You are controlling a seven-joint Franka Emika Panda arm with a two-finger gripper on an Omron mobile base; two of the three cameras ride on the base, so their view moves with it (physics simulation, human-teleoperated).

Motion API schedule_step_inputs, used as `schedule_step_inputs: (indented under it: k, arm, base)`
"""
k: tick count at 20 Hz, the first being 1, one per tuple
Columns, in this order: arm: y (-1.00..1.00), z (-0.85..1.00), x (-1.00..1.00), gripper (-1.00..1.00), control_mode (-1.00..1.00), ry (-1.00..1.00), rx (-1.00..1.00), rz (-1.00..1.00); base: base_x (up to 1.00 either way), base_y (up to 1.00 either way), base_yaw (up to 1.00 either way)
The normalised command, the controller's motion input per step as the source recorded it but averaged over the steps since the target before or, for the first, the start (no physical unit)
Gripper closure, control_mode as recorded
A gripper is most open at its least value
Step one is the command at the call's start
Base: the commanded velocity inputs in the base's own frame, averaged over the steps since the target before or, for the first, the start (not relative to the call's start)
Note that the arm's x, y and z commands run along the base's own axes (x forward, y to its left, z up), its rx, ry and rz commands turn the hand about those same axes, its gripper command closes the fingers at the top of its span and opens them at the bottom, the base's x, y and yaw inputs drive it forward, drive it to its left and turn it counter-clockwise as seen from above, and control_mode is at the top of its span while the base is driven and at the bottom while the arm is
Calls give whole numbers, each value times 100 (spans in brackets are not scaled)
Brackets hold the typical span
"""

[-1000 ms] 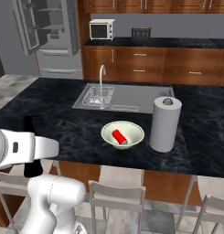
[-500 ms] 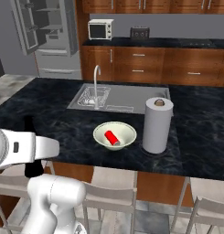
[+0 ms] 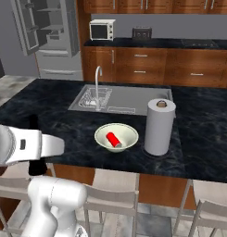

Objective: Open the fridge, grab two sodas, and place both sodas inside the bowl with ice on the dining counter.

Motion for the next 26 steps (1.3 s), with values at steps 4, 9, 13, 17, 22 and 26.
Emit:
schedule_step_inputs:
  k: [4,9,13,17,22,26]
  arm:
    - [-22,-1,95,100,-100,6,13,0]
    - [-16,-3,96,100,-100,11,9,0]
    - [-14,-23,73,100,-100,16,1,0]
    - [-5,-42,71,100,-100,23,0,0]
    - [-11,-42,71,100,-100,20,0,0]
    - [-7,-44,57,100,-100,13,0,0]
  base:
    - [0,0,0]
    - [0,0,0]
    - [0,0,0]
    - [0,0,0]
    - [0,0,0]
    - [0,0,0]
